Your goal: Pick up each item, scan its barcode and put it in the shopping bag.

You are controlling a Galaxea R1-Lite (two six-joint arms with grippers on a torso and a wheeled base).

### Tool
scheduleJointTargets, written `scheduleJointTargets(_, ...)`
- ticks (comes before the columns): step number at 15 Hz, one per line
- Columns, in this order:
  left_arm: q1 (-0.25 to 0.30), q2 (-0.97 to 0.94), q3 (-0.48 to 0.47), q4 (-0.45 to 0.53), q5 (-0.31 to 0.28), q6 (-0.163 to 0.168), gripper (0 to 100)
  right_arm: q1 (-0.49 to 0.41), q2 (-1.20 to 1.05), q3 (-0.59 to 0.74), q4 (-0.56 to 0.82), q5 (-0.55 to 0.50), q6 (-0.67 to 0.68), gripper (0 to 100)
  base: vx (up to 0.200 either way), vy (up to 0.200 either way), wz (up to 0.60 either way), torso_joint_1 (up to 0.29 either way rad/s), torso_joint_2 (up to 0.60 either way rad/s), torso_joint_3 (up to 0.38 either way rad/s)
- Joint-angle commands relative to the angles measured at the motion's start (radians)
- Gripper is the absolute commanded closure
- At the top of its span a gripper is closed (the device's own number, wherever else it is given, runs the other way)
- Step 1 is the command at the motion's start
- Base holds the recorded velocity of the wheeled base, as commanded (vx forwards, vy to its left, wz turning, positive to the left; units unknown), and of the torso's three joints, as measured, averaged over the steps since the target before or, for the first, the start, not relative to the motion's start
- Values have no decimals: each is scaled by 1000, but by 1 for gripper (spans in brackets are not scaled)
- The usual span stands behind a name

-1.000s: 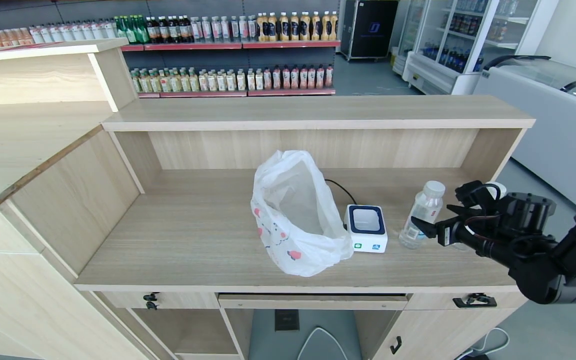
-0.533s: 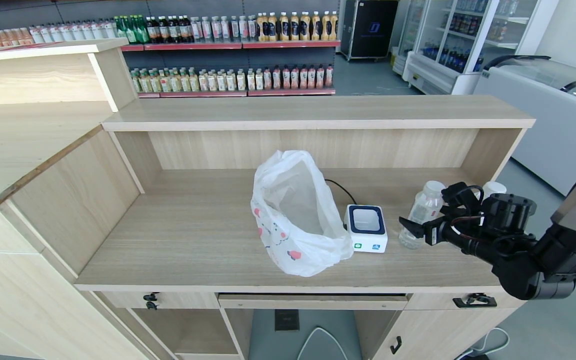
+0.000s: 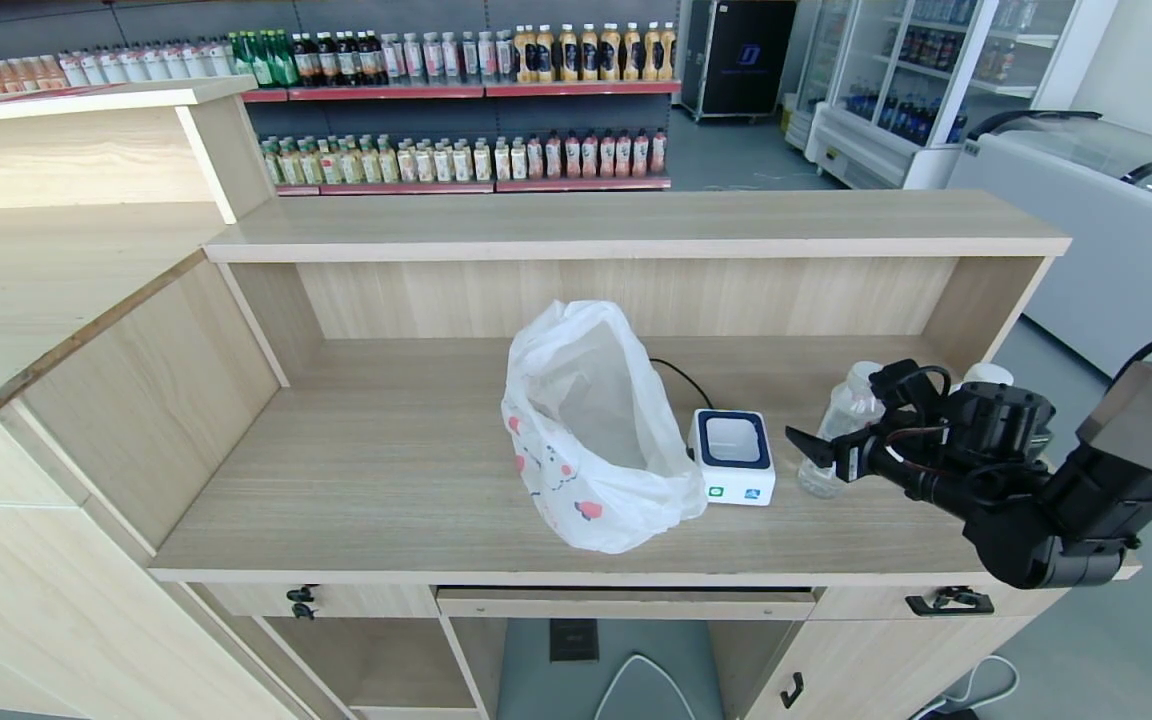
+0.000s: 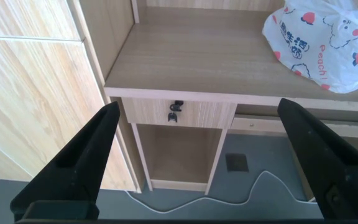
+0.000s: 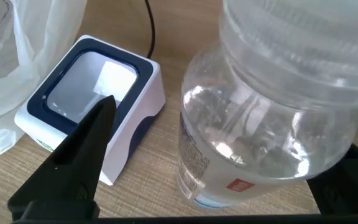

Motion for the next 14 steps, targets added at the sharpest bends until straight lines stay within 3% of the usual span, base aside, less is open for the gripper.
scheduleJointTargets(1,0,0,0,0,0,0,0,9,13,-5,-2,0,-1,0,0,0,0,0,0,0)
scheduleJointTargets(8,0,0,0,0,0,0,0,26,40,-38,-6,-1,1,0,0,0,0,0,0,0)
scheduleJointTargets(9,0,0,0,0,0,0,0,25,40,-40,-6,-1,1,100,0,0,0,0,0,0)
scheduleJointTargets(14,0,0,0,0,0,0,0,9,36,-43,-16,-3,2,100,0,0,0,0,0,0)
